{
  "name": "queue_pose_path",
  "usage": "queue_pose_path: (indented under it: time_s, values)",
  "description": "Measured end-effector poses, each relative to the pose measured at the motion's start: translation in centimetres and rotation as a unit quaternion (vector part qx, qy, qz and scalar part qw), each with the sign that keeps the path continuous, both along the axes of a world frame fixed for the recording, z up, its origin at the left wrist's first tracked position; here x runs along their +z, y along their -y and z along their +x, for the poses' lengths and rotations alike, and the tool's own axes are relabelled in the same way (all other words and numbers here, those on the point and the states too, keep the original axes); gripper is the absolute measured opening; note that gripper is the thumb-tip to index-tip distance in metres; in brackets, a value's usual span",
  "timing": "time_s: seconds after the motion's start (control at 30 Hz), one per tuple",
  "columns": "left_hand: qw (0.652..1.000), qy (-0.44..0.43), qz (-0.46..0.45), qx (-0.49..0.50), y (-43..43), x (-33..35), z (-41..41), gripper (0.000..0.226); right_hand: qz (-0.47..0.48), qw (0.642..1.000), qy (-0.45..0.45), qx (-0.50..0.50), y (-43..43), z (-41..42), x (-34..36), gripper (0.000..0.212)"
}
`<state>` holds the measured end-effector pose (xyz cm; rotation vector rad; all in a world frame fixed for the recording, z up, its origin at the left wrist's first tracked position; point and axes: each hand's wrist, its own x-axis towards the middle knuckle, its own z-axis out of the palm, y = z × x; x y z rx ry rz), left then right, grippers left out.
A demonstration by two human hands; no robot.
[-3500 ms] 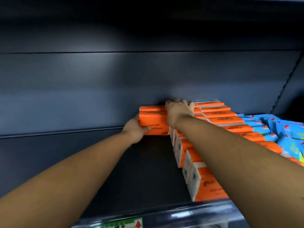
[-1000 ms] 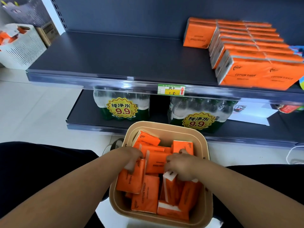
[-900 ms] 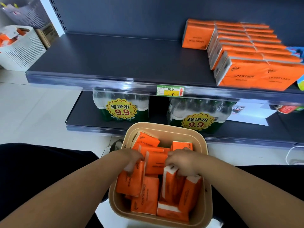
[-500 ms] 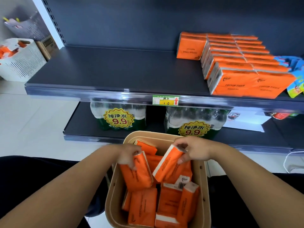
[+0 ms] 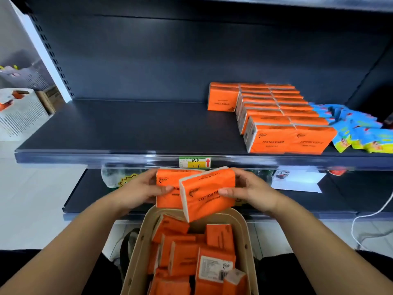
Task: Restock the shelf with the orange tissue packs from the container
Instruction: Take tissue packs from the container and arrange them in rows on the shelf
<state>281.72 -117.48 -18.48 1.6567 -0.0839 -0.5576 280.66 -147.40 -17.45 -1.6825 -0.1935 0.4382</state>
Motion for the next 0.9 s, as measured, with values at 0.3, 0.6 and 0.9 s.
queue_pose_path:
  time_s: [0.3, 0.6, 0.9]
  values:
    - [0.996, 0.047, -0.063, 0.044, 2.8, 2.1, 1.0, 0.050, 0.084, 0.989, 0.020, -0.121, -1.9, 0.0, -0.3, 0.050]
    - [0.990, 0.108, -0.035, 0.080, 6.2, 6.6, 6.1, 0.030, 0.065, 0.978, 0.104, -0.166, -1.4, 3.4, 3.2, 0.037]
    - [0.984, 0.119, -0.107, 0.074, 7.4, 10.3, 13.3, 0.030, -0.038, 0.957, 0.206, -0.200, -1.3, 12.3, 7.8, 0.028]
